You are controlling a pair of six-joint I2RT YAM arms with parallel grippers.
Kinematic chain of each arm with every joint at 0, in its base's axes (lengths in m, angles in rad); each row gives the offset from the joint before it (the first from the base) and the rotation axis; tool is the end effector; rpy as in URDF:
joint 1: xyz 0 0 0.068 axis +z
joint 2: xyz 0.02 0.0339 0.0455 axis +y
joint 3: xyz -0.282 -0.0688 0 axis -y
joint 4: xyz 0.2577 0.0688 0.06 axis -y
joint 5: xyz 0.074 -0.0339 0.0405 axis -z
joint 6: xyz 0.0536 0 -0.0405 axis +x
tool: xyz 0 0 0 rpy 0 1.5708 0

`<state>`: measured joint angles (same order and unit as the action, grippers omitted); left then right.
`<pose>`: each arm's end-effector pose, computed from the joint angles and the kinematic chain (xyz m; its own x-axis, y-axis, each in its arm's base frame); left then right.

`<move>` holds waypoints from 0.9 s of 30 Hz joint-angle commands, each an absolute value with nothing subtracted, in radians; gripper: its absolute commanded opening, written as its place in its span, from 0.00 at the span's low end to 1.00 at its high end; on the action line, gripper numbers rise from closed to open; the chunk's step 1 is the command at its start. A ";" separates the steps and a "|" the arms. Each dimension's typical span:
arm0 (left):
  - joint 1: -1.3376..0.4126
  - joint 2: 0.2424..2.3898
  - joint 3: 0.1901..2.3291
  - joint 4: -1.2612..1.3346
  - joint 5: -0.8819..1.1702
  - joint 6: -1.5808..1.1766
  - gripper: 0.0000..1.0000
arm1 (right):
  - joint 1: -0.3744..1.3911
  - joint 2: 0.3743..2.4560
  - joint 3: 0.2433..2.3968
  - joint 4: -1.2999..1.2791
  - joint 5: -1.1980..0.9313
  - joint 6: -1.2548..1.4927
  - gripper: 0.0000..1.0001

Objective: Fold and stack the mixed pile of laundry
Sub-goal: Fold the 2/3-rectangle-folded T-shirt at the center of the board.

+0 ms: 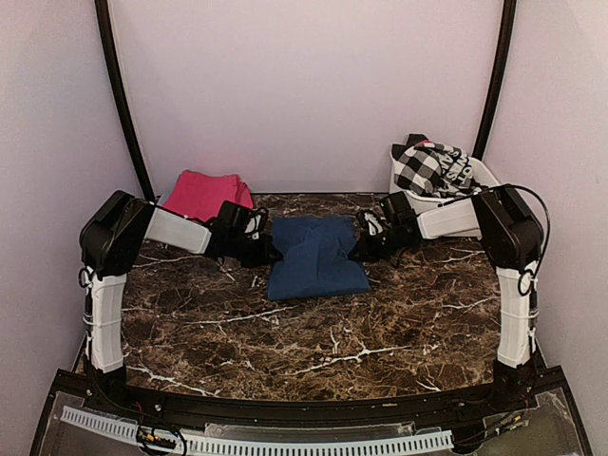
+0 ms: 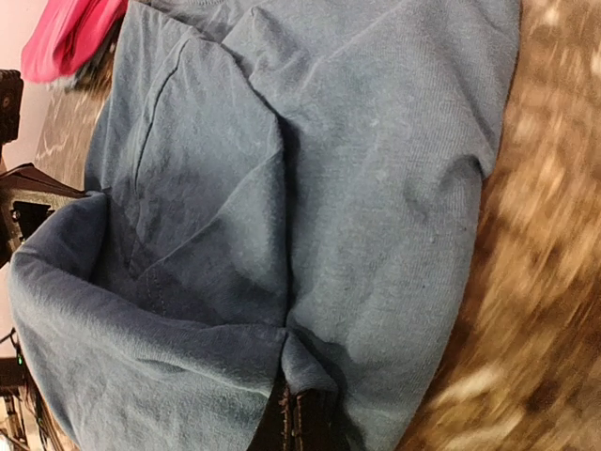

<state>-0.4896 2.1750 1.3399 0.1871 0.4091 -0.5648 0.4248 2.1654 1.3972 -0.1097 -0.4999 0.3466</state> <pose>0.4276 -0.2520 0.1204 -0.8307 -0.1138 -0.5450 0.3158 0.7099 -0.6296 0.4289 0.2222 0.1181 -0.8770 -0.0695 -0.4755 -0.3644 0.7411 0.5639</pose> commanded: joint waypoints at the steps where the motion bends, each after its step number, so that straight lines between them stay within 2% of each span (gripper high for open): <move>1: -0.538 2.022 1.138 0.180 0.407 -0.596 0.00 | 0.483 2.057 1.220 -0.127 -0.485 0.364 0.00; 5: -0.612 1.862 0.943 0.172 0.358 -0.614 0.00 | 0.551 1.872 1.035 -0.101 -0.495 0.420 0.00; 12: -0.652 1.568 0.762 0.095 0.280 -0.646 0.00 | 0.587 1.598 0.830 -0.138 -0.457 0.479 0.00; 18: -0.652 1.468 0.761 0.052 0.288 -0.609 0.00 | 0.587 1.535 0.839 -0.163 -0.465 0.459 0.00; 27: -0.652 1.376 0.831 -0.027 0.291 -0.557 0.00 | 0.588 1.439 0.991 -0.319 -0.468 0.400 0.00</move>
<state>-0.6575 1.4445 0.7757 0.0360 0.2977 -0.6037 0.5892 1.4944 0.9024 -0.2607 -0.4740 0.4393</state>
